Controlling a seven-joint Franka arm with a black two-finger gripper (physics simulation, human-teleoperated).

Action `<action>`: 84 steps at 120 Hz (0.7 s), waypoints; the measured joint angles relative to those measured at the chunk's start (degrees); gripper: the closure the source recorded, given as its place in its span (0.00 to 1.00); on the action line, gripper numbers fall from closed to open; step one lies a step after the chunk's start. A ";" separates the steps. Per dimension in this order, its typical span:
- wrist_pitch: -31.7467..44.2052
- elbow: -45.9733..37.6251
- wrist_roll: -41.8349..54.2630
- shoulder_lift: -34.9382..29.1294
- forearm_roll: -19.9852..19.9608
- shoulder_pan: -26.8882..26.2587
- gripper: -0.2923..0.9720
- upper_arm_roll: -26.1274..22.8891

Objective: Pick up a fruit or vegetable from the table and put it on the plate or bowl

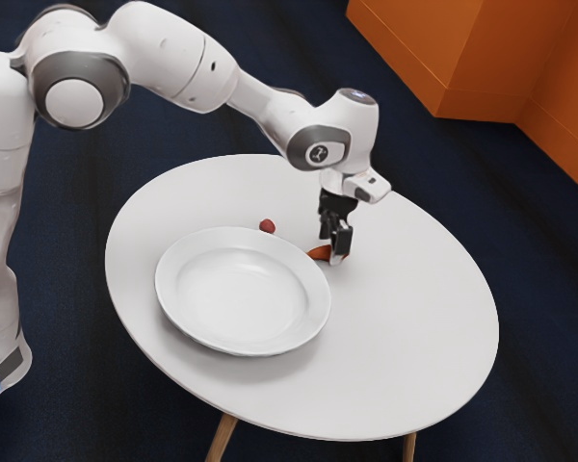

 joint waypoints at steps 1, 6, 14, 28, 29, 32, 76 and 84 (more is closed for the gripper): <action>0.00 0.00 -0.04 0.03 -0.04 0.02 0.26 0.00; 0.01 0.00 -0.23 0.11 -0.22 0.06 0.26 0.00; 0.01 0.00 -0.51 0.22 -0.41 0.07 0.26 0.00; 0.02 0.15 -0.94 0.78 -0.52 0.08 0.26 0.00; 0.02 0.16 -0.97 0.83 -0.53 0.08 0.26 0.00; 0.03 0.16 -1.05 0.98 -0.54 0.08 0.26 0.00; 1.34 0.52 -2.16 1.52 -0.26 -0.02 0.35 -0.03; 1.80 0.53 -2.43 1.35 -0.11 0.00 0.45 -0.01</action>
